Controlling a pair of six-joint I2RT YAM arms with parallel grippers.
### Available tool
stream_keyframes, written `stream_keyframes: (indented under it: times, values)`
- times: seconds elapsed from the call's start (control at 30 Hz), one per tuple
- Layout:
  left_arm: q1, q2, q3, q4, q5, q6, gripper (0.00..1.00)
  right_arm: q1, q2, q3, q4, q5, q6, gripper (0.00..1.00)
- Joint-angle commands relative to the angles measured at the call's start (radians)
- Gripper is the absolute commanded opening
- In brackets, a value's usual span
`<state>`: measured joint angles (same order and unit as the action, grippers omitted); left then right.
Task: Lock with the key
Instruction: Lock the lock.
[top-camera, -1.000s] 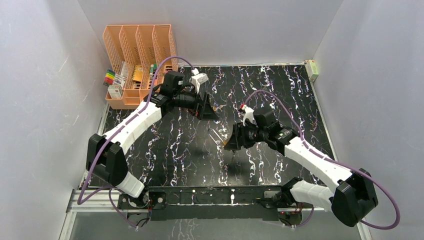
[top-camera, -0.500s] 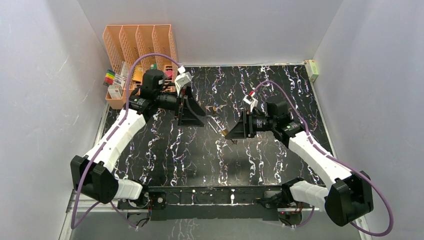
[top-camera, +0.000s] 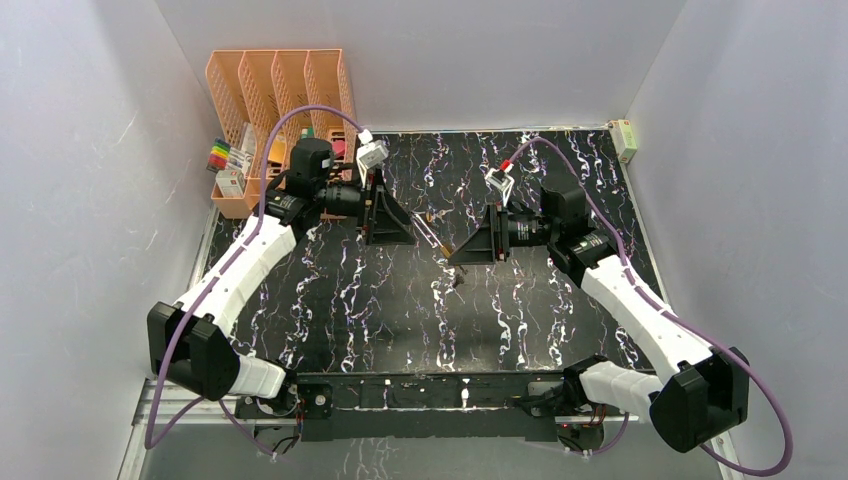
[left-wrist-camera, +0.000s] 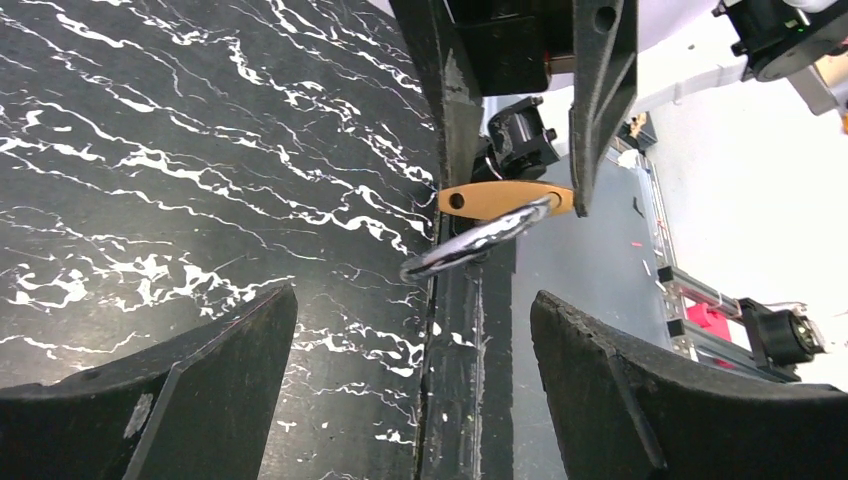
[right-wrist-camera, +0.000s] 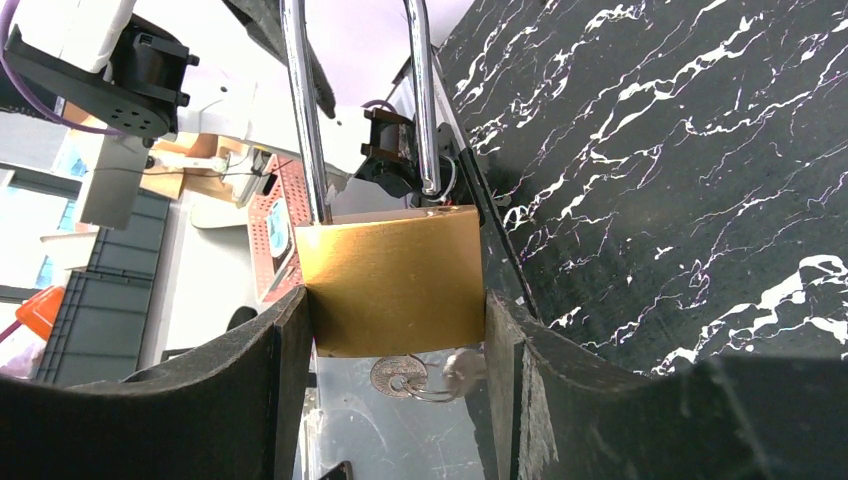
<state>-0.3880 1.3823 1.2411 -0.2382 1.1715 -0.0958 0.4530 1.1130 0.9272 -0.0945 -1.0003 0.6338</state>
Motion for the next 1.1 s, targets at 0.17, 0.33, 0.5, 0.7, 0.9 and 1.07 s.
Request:
stream_keyframes:
  times: [0.17,0.33,0.5,0.7,0.9,1.07]
  values:
    - [0.021,-0.019,0.005,0.213,0.096,-0.095,0.85,-0.001,-0.005,0.066,0.086,-0.07,0.045,0.0]
    - [0.021,-0.009,-0.025,0.362,0.179,-0.176,0.79,0.001,0.018,0.054,0.167,-0.089,0.092,0.0]
    - [0.02,0.0,-0.029,0.362,0.235,-0.182,0.6,0.001,0.035,0.071,0.171,-0.092,0.096,0.0]
    - [0.019,0.0,-0.043,0.36,0.277,-0.183,0.0,0.001,0.051,0.077,0.18,-0.091,0.104,0.0]
    - [0.019,-0.016,-0.066,0.391,0.303,-0.22,0.0,0.0,0.076,0.131,0.148,-0.101,0.078,0.04]
    - [0.019,-0.072,-0.152,0.753,0.159,-0.482,0.0,-0.01,0.171,0.336,-0.099,-0.104,-0.112,0.7]
